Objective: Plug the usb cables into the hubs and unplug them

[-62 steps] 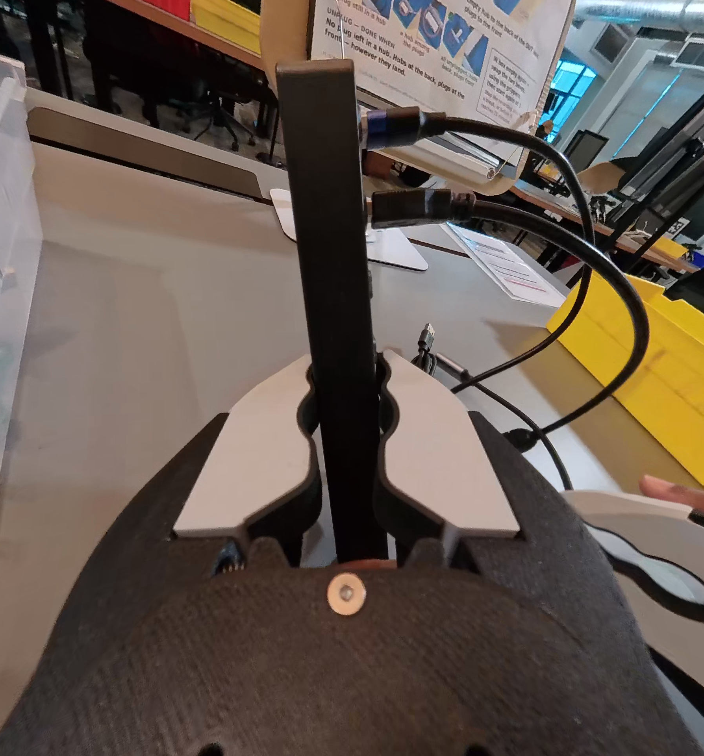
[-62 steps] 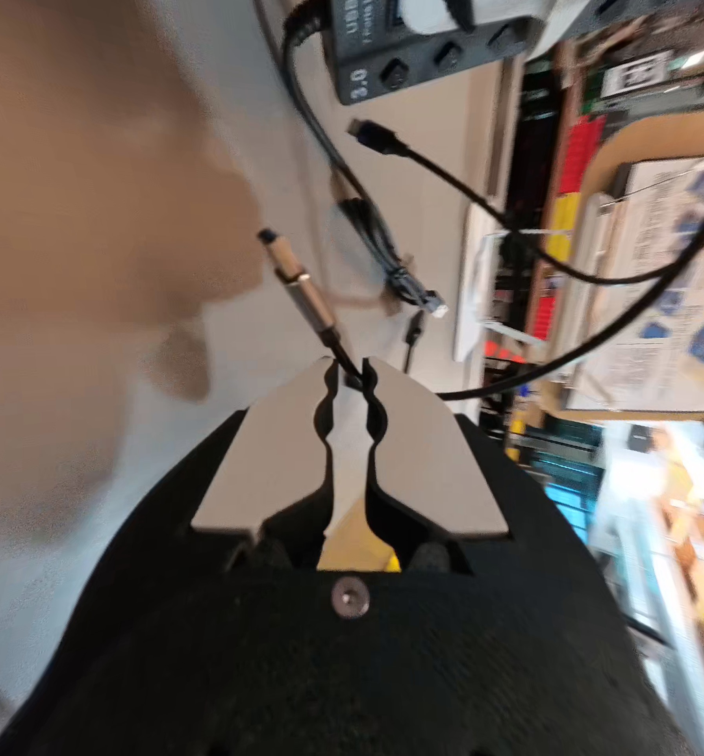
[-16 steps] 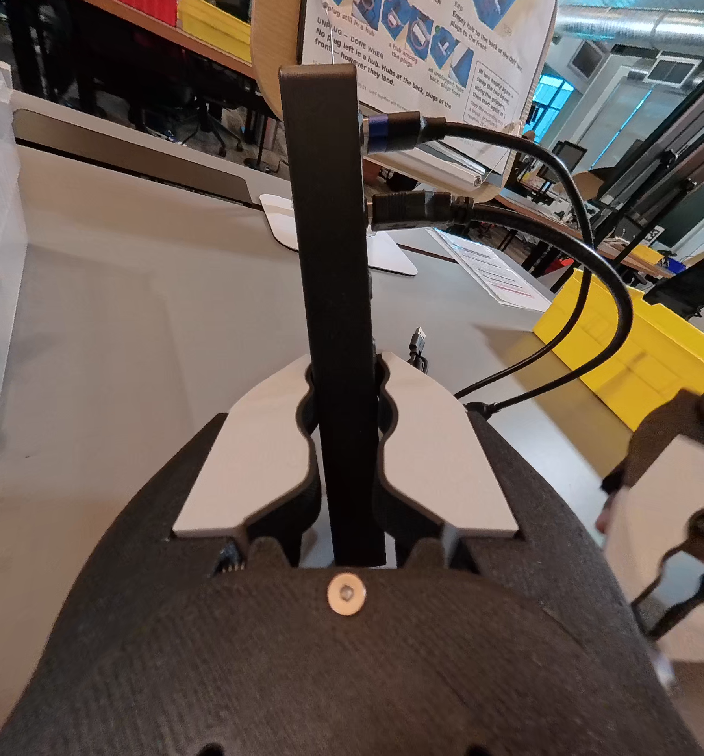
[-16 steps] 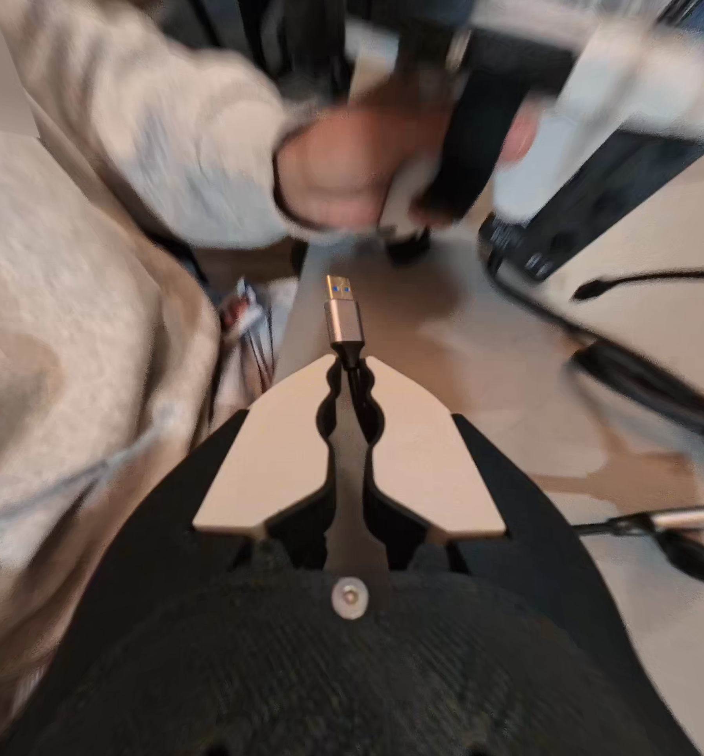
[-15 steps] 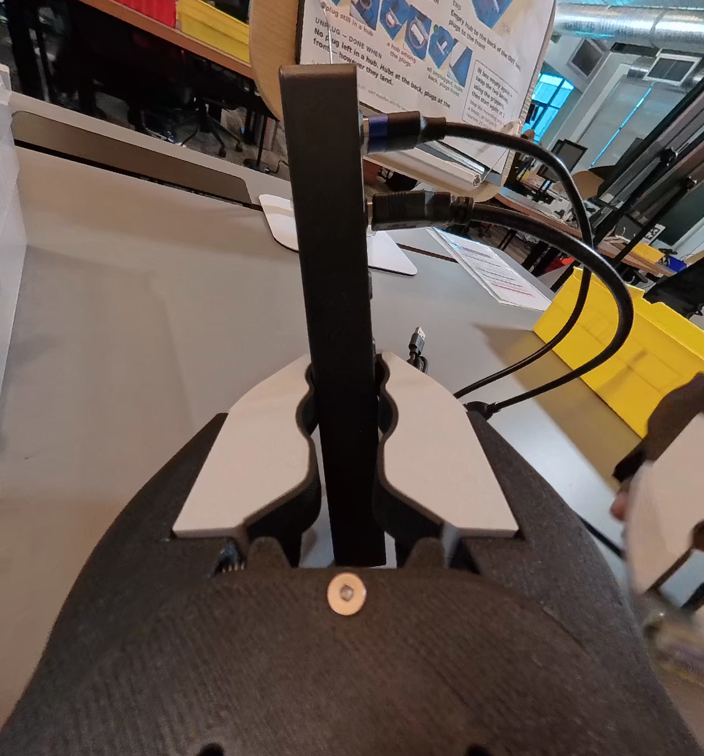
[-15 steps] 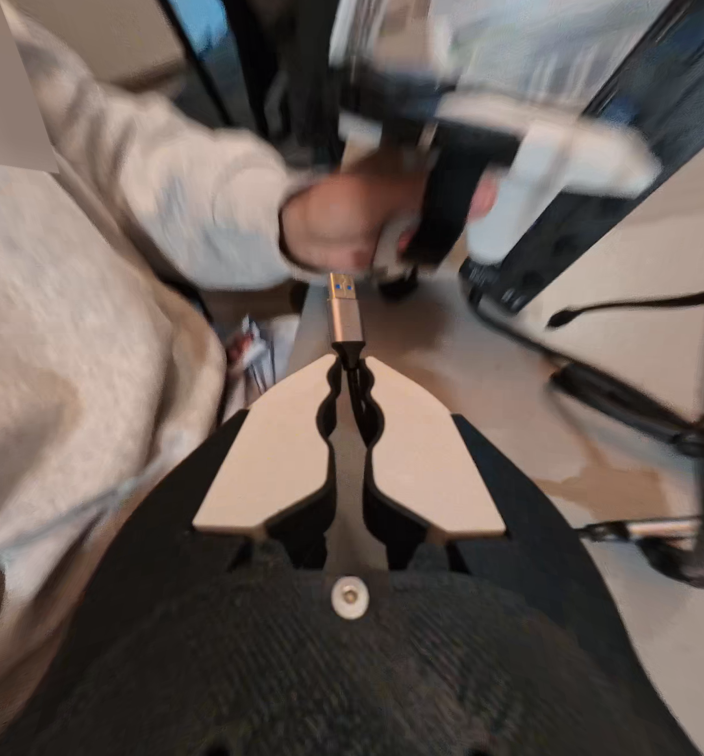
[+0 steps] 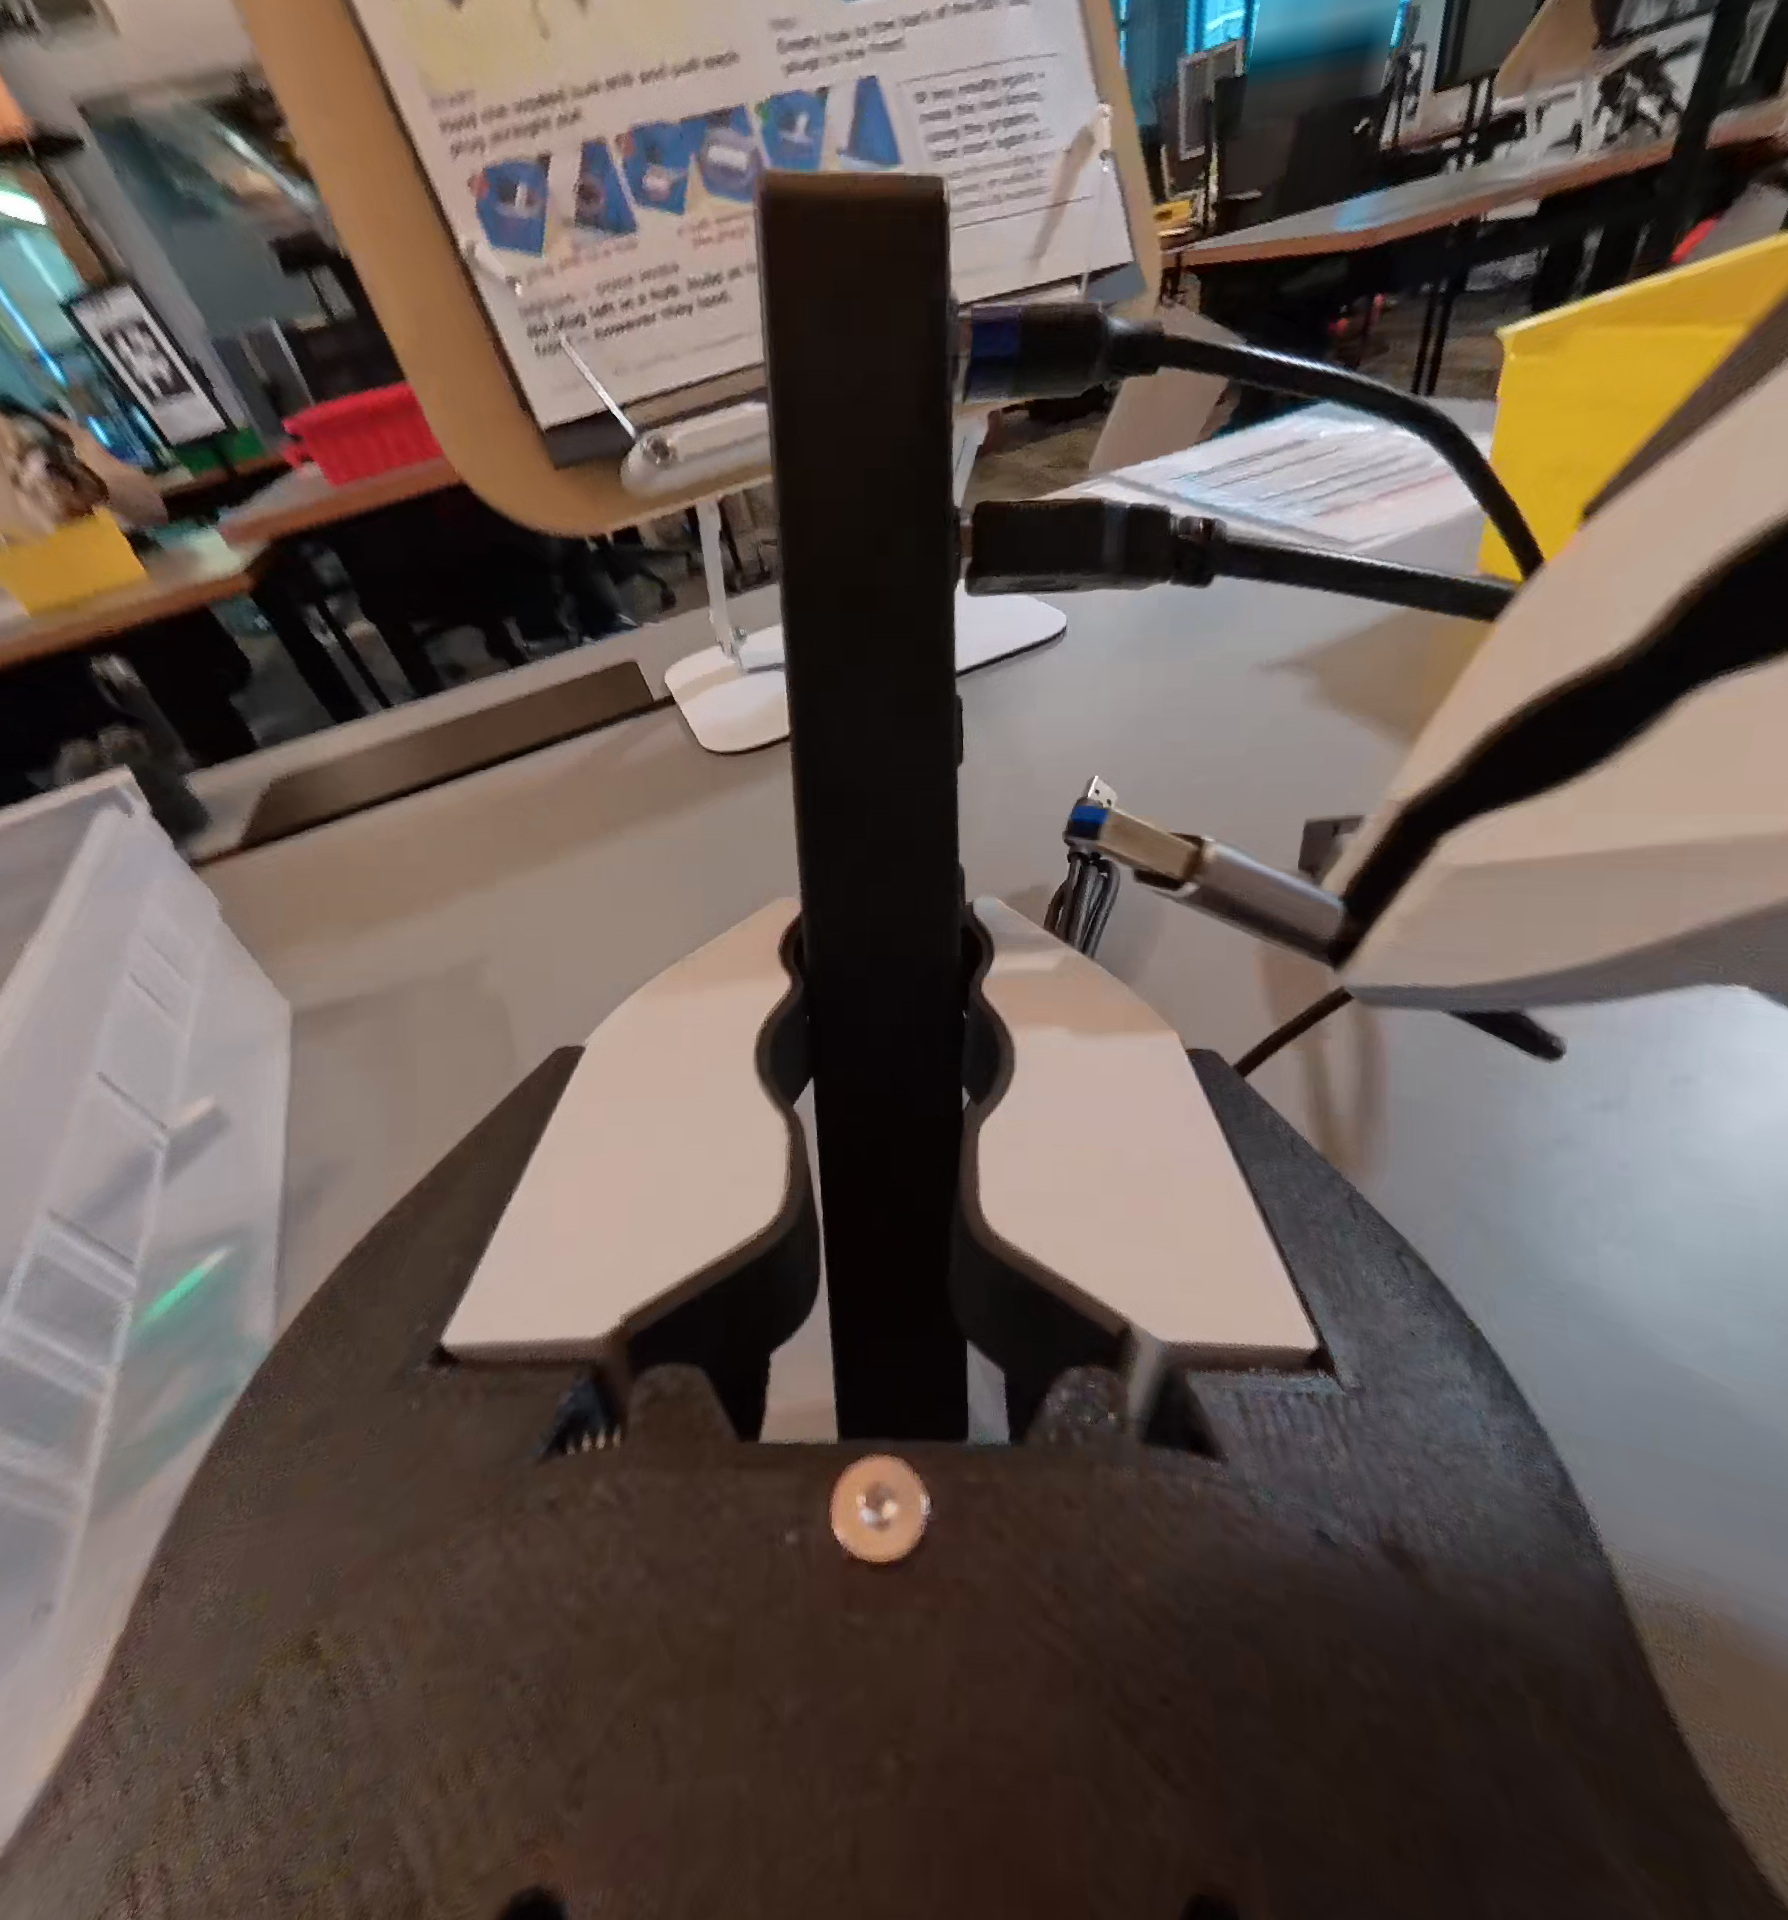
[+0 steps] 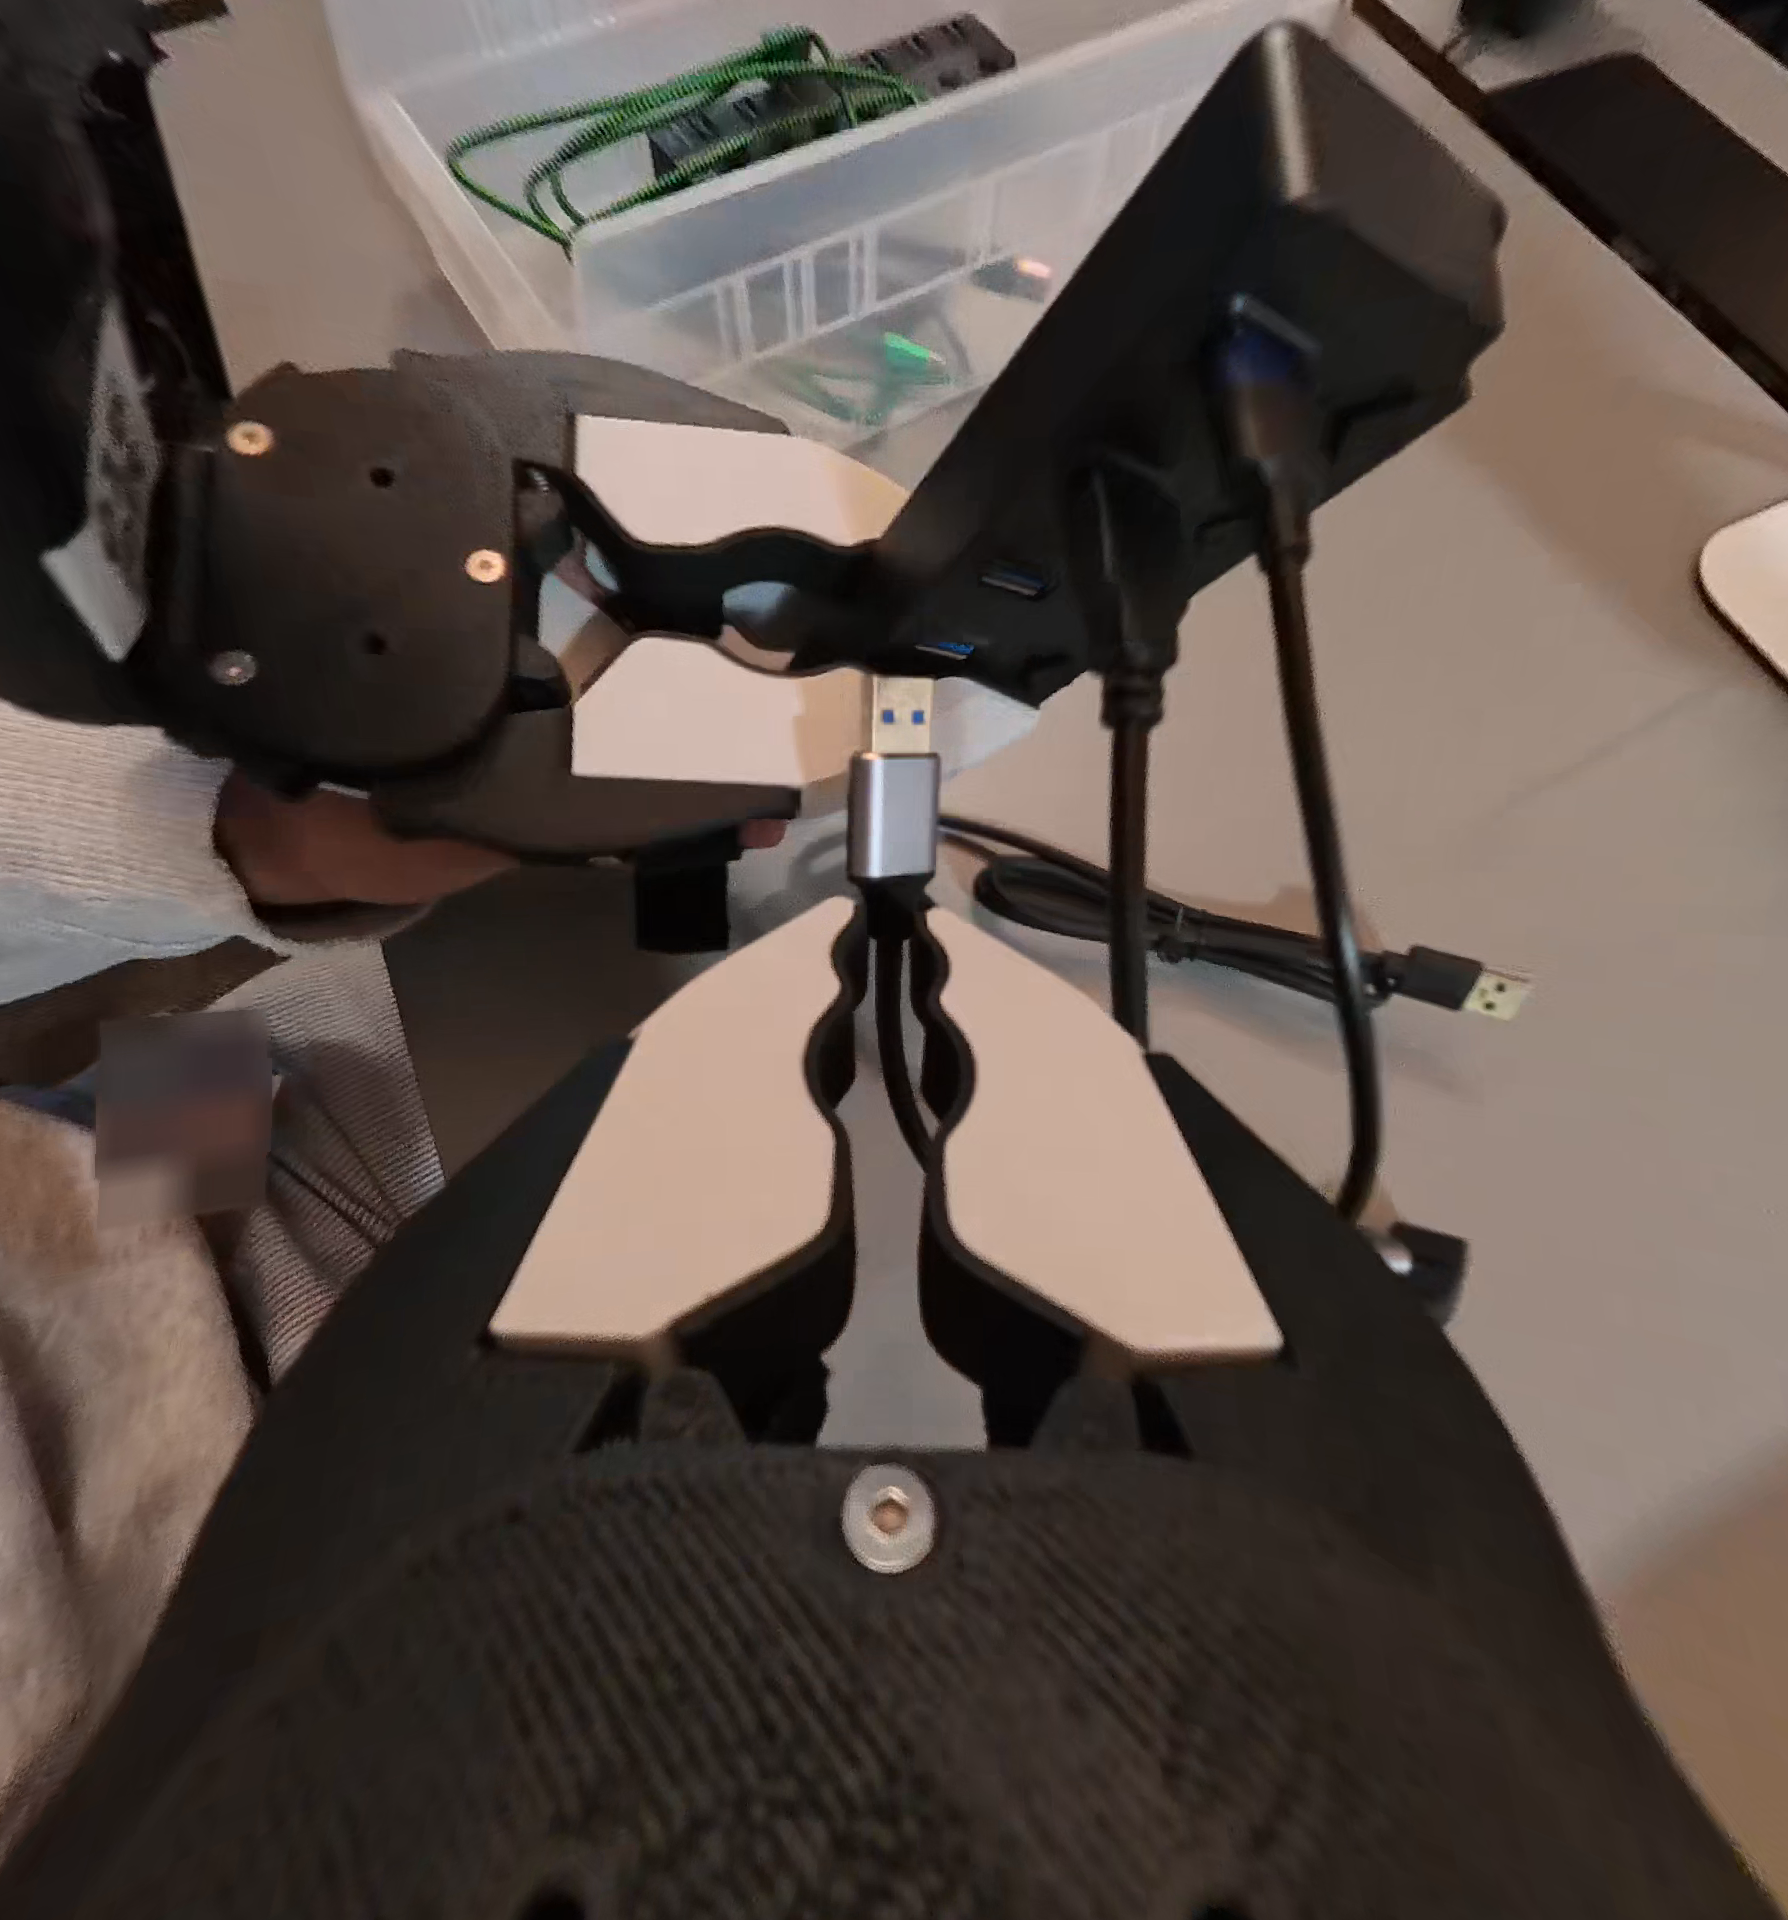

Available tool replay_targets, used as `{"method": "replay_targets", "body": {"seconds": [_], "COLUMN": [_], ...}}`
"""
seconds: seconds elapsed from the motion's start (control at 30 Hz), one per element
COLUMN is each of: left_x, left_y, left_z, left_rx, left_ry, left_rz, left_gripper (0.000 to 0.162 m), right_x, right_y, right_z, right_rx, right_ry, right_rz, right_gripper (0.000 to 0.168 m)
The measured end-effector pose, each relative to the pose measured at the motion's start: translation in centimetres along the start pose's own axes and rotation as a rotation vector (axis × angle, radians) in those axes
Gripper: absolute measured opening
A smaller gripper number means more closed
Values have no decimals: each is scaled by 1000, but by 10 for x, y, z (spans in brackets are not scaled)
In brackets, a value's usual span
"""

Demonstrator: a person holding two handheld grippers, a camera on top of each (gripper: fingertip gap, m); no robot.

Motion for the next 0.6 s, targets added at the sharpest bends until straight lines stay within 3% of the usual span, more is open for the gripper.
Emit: {"method": "replay_targets", "body": {"seconds": [0.13, 0.6], "left_x": [-1, -2], "left_y": [-2, -5], "left_z": [-7, -15], "left_rx": [89, 128], "left_ry": [-6, 22], "left_rz": [-15, -44], "left_gripper": [25, 26], "right_x": [-6, -16], "right_y": [-2, -5], "right_z": [-4, -3], "right_rx": [48, 6], "right_ry": [20, 134], "right_rz": [28, 73], "right_gripper": [8, 7]}}
Point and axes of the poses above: each gripper's, where its closed fingertips meet, x out along the fingers, y out of its underside, z = x × y across the jaws, the point moved 9 cm from there along -x, back along the fingers, and after that the axes turned 9 degrees about x, right-handed, at the moved point
